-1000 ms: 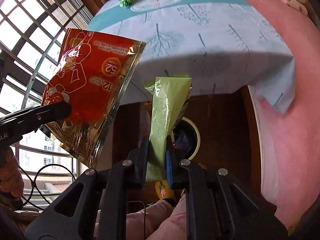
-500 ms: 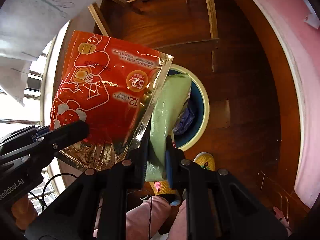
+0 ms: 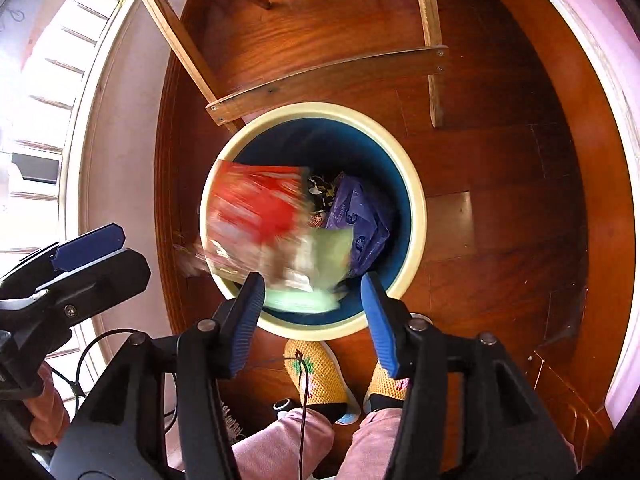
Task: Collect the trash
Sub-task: 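Raise both tools back toward the table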
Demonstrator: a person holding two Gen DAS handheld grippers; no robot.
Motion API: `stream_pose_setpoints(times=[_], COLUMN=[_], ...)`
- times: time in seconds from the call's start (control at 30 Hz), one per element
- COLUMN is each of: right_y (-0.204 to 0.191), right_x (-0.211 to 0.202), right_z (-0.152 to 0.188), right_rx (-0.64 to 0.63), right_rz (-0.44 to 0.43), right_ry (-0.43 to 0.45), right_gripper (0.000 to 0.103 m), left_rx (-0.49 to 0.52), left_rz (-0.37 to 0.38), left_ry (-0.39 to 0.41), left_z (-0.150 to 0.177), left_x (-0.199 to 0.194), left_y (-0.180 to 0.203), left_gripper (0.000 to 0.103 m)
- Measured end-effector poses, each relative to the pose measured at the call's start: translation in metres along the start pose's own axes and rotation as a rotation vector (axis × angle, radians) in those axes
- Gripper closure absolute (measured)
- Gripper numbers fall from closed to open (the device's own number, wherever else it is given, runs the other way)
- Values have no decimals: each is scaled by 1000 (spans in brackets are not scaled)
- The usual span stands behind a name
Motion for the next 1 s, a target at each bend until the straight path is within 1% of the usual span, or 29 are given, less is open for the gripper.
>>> stream_pose_setpoints(times=[0.13,0.23,0.3,0.4,0.5,0.57,0.67,0.8,0.87,0.93,1.0], right_y=[-2,-8,-12,-20,-31,-37,-53,-79,-92,-105,-117], right_x=[-23,-51,-76,-121,-169,-200,-246,-302,-327,-349,-368], right_z=[-4,-13,-16,-16,-14,-13,-14,-19,-22,-25,-28], right_rx=[7,9,3,-7,-12,-19,-49,-97,-112,-120,-127], right_rz=[3,1,0,-2,-11,-17,-21,-31,-40,-47,-57], right_ry=[39,68,95,141,175,190,219,281,314,344,366], right_gripper=[53,53,53,53,53,53,53,53,53,53,53], left_rx=[29,69,103,166,201,208,208,175,170,175,181], left_rz=[-62,-149,-226,-324,-380,-393,-412,-397,-391,-392,-390], left_ry=[87,161,238,391,512,583,648,691,717,740,762], left_z=[-1,-4,-6,-9,-9,-9,-12,-19,-22,-26,-31], left_x=[-37,-75,-110,-172,-230,-266,-310,-355,-376,-395,-410], left_y=[11,24,36,62,84,96,105,105,107,111,113], left_gripper=[20,20,20,20,20,20,20,21,26,29,30])
Point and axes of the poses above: each gripper's, at about its wrist camera, not at the fingertips, and x roughly the way its jaws point, y to its right, z to its underside, the point moved 7 cm from there along x, roughly the way its jaws point, and after that the axes turned 1 degree about -z, right-handed, at the moved point
